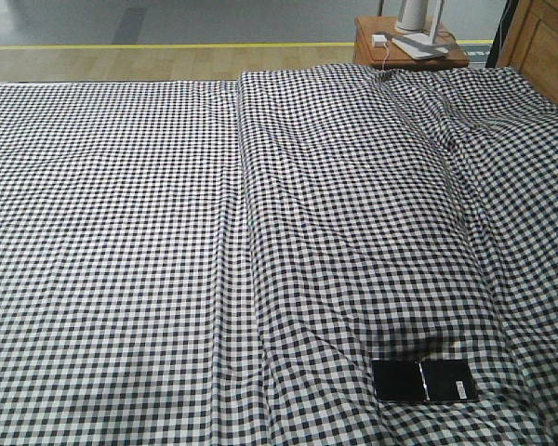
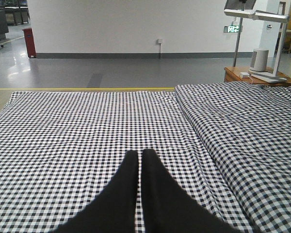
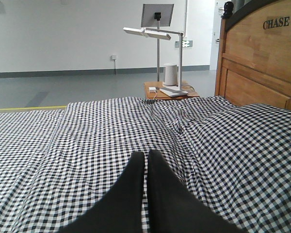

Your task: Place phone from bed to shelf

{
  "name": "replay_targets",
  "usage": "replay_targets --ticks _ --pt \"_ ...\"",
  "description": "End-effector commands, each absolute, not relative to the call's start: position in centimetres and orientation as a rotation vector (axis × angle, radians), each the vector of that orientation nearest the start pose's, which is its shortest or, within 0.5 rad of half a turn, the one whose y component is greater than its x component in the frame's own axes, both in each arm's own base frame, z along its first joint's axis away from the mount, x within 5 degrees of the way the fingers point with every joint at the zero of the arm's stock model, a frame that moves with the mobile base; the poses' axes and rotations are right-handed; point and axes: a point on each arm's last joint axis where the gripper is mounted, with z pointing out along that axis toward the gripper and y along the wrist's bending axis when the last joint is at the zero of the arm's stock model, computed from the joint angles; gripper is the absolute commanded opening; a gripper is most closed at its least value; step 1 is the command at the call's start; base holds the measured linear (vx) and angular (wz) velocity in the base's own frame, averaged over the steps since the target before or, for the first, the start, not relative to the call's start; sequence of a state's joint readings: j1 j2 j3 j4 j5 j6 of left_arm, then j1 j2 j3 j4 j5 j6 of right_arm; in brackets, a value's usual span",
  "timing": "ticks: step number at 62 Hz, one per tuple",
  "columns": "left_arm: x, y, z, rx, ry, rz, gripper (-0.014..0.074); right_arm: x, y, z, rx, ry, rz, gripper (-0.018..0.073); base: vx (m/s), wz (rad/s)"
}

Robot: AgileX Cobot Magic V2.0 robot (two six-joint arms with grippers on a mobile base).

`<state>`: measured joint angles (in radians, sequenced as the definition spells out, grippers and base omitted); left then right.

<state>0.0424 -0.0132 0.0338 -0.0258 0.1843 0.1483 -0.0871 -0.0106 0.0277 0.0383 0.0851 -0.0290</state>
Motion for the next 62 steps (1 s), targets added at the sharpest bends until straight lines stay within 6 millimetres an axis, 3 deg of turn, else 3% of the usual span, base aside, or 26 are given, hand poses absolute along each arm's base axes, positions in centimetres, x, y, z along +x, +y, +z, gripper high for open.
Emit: replay_targets --ticks 1,10,20,34,42,47,55,62 --pt "5.5 0.2 20.0 0.058 1.581 0.112 0.0001 5.5 -0.5 20.5 0.059 1.481 -0.083 -0.0006 0.00 0.00" --pt "5.5 0.2 20.0 0.058 1.581 0.112 0.0001 5.4 -0.5 21.4 0.058 1.390 -0.085 -0.0006 0.00 0.00" --pt "5.5 0.2 20.0 0.058 1.581 0.112 0.0001 4.6 -0.5 24.1 0.050 1.108 -0.097 -0.0006 0.00 0.00" --pt "5.5 0.2 20.0 0.058 1.581 0.112 0.0001 2.1 -0.3 31.6 0.043 0.899 -0.099 -0.0006 0.00 0.00" --pt "5.5 0.2 20.0 0.058 1.581 0.112 0.0001 1.8 -0.2 36.4 0.042 0.897 -0.098 -0.0006 0.00 0.00" --pt "5.5 0.2 20.0 0.058 1.581 0.112 0.0001 2.5 -0.3 39.3 0.042 0.950 -0.097 -0.0006 0.00 0.00" --pt "5.5 0.2 20.0 0.058 1.581 0.112 0.0001 5.4 -0.5 42.5 0.045 1.145 -0.090 -0.0001 0.00 0.00" --pt "5.5 0.2 20.0 0.058 1.581 0.112 0.0001 9.6 -0.8 43.4 0.051 1.406 -0.081 0.0014 0.00 0.00"
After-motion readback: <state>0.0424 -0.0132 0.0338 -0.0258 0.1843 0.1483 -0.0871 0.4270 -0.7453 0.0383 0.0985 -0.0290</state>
